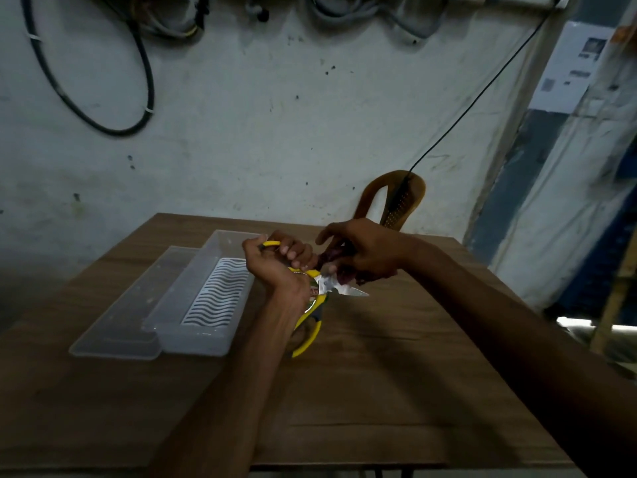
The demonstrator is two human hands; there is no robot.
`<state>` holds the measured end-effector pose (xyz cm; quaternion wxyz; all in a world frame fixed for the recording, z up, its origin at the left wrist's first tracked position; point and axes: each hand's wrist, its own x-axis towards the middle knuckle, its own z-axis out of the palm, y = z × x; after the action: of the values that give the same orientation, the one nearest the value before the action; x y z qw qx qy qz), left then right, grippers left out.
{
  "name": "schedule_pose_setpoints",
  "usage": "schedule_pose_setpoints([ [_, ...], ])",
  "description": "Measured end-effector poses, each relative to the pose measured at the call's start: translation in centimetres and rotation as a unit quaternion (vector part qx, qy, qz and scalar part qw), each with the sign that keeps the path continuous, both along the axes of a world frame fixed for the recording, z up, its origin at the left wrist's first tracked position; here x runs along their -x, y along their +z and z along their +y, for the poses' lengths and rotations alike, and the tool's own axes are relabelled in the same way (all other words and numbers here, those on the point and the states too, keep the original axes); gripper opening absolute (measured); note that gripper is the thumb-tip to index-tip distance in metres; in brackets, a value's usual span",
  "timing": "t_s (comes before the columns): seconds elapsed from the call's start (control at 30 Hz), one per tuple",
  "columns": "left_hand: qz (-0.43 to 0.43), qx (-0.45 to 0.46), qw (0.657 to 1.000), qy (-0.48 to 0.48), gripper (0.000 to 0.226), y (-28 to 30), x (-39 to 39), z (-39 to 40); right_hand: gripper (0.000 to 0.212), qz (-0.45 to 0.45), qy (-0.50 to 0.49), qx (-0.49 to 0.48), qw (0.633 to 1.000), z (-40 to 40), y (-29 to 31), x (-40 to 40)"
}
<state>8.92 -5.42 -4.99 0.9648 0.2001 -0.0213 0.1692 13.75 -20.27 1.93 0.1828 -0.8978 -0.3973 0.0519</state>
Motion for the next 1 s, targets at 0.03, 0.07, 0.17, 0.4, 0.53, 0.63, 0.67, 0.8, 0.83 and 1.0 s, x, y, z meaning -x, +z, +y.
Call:
schedule_pose_setpoints([
  [0.03,0.0,0.0,1.0,0.0,0.039,0.0,0.0,-0.1,0.041,-0.004,0.001,0.006,1.0,0.3,-0.1,0.0],
  [0.07,-0.001,0.0,1.0,0.002,0.038,0.0,0.0,-0.1,0.038,-0.032,0.005,0.024,0.999,0.5,-0.1,0.2],
  [0.17,-0.002,-0.008,1.0,0.013,0.035,0.0,0.0,0.0,0.032,-0.076,0.019,0.044,0.996,1.2,-0.2,0.5],
  [0.4,0.008,-0.002,1.0,0.004,0.038,0.3,0.2,0.0,0.038,-0.149,0.015,-0.039,0.988,1.2,-0.6,0.3],
  [0.53,0.021,0.005,1.0,0.009,0.039,0.2,0.3,-0.2,0.031,-0.162,0.056,-0.02,0.985,1.9,-0.4,0.0],
  [0.63,0.024,0.02,0.999,0.004,0.035,0.0,0.1,0.4,0.024,-0.144,0.06,-0.001,0.988,1.9,-0.8,0.1],
  [0.67,0.025,0.022,0.999,0.005,0.035,0.0,0.0,0.4,0.021,-0.129,0.061,0.006,0.99,1.6,-1.1,0.0],
  [0.8,0.037,0.02,0.999,-0.011,0.038,-0.1,0.1,-0.1,0.019,-0.102,0.057,0.039,0.992,1.1,-1.8,0.0],
  [0.83,0.038,0.019,0.999,-0.017,0.038,-0.1,0.1,-0.3,0.018,-0.091,0.056,0.044,0.993,1.0,-1.7,0.1],
  [1.0,0.031,0.005,0.999,-0.036,0.035,0.1,0.3,-0.5,0.011,-0.079,0.051,0.084,0.992,0.8,-0.7,0.3],
])
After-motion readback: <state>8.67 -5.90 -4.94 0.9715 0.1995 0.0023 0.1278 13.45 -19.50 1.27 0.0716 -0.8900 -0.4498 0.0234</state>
